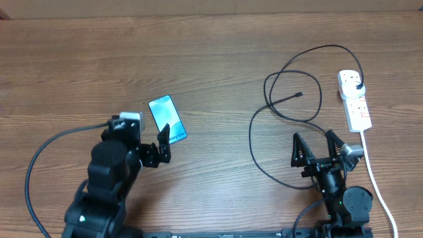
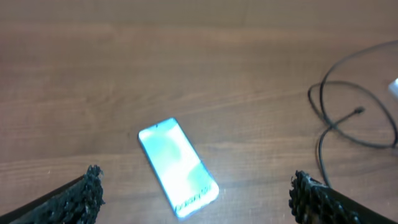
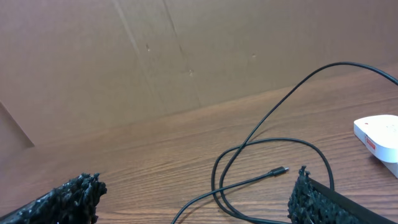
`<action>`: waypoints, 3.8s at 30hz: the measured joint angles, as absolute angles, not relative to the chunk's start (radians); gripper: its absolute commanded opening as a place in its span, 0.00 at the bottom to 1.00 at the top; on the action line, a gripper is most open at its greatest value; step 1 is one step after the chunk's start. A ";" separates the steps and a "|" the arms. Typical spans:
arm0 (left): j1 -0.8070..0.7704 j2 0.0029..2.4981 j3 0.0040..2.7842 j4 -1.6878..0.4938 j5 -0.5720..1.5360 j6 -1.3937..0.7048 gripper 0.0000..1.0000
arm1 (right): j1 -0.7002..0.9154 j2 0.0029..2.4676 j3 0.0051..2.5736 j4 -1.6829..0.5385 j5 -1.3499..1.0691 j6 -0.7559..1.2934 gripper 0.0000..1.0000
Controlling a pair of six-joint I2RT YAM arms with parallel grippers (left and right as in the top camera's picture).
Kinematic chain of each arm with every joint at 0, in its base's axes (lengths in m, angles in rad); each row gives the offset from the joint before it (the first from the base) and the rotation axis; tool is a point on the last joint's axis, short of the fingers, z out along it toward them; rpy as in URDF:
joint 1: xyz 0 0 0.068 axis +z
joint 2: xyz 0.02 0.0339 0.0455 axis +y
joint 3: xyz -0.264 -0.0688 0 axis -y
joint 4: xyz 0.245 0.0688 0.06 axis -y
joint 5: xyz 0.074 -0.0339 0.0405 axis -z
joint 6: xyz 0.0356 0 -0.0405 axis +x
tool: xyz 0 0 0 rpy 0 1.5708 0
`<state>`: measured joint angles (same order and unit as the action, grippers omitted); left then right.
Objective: Plug charger to phone and switch on socket
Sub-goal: 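Move the left gripper forward over the phone, then lower the left gripper and align its fingers around the phone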
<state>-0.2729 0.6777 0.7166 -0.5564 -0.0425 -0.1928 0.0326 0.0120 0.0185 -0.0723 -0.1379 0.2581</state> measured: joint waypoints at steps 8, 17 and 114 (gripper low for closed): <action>-0.273 0.862 0.915 -0.757 -0.042 -0.193 1.00 | 0.033 0.012 0.019 -0.072 -0.138 0.258 1.00; -0.273 0.992 0.989 -0.793 0.019 -0.193 1.00 | 0.033 0.012 0.019 -0.073 -0.138 0.258 1.00; -0.190 1.959 1.541 -1.126 0.094 -0.551 1.00 | 0.033 0.012 0.019 -0.072 -0.138 0.258 1.00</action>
<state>-0.1898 1.9591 1.5410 -1.1259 0.0940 -0.5510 0.0326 0.0120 0.0185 -0.0723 -0.1383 0.2584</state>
